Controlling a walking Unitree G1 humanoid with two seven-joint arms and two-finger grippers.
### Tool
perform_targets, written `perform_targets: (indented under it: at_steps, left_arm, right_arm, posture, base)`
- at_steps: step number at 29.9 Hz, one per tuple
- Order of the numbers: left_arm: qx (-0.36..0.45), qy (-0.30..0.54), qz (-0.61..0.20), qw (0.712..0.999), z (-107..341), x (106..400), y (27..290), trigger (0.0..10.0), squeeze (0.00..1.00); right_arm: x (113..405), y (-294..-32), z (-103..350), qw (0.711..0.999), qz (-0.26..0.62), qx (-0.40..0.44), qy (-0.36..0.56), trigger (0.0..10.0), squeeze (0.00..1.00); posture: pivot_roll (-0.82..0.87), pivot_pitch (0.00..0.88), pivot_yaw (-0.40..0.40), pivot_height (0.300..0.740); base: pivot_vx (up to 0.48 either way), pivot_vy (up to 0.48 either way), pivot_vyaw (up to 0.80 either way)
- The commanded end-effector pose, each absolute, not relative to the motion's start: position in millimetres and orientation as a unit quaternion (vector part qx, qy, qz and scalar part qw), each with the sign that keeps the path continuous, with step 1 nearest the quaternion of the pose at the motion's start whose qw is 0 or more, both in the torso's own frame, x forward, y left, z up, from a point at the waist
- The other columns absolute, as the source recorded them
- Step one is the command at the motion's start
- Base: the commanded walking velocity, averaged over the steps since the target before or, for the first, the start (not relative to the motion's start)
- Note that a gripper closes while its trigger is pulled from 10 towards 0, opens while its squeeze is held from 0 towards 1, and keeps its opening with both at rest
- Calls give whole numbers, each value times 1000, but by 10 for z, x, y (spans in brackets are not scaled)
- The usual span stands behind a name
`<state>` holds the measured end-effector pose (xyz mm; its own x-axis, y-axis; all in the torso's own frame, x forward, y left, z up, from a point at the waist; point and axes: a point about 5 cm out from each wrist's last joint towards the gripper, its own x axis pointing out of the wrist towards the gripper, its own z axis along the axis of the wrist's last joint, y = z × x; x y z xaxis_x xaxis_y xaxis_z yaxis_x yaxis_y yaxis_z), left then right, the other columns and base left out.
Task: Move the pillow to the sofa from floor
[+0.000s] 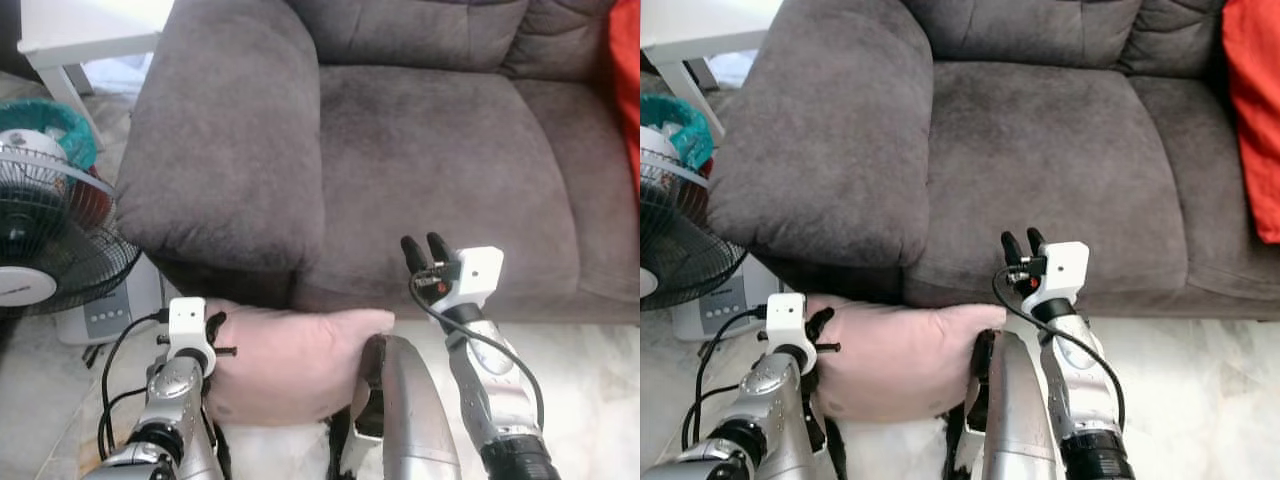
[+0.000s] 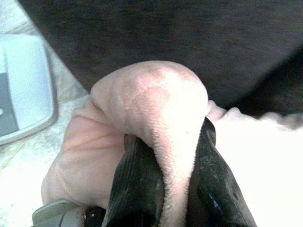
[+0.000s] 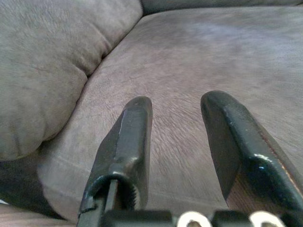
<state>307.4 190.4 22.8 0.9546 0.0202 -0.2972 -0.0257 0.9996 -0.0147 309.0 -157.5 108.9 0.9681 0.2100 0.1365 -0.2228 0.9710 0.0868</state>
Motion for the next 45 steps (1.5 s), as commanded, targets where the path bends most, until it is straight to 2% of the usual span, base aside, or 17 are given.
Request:
perform_targets:
  at_steps: [1, 25, 33, 45]
  left_arm:
    - [-5, 131, 13, 991, 268, 3078, 1921, 10000, 0]
    - [-3, 108, 8, 994, 355, 3129, 1901, 10000, 0]
    - [14, 29, -4, 999, 624, 3233, 1845, 10000, 0]
    - [82, -111, -40, 990, 1138, 3248, 1695, 10000, 0]
  right_arm:
    - [3053, -1614, 993, 993, 98, 54, -48, 10000, 0]
    - [3074, -1598, 883, 993, 92, 59, -34, 10000, 0]
    - [3096, -1572, 843, 993, 90, 63, -32, 10000, 0]
    - [3148, -1567, 811, 994, 77, 69, -35, 10000, 0]
  posture:
    - [94, 191, -93, 476]
    - [111, 176, -76, 476]
    - [132, 155, -63, 476]
    - [161, 103, -31, 476]
  base:
    - [-431, 0, 0]
    - [-427, 0, 0]
    - [-360, 0, 0]
    - [0, 0, 0]
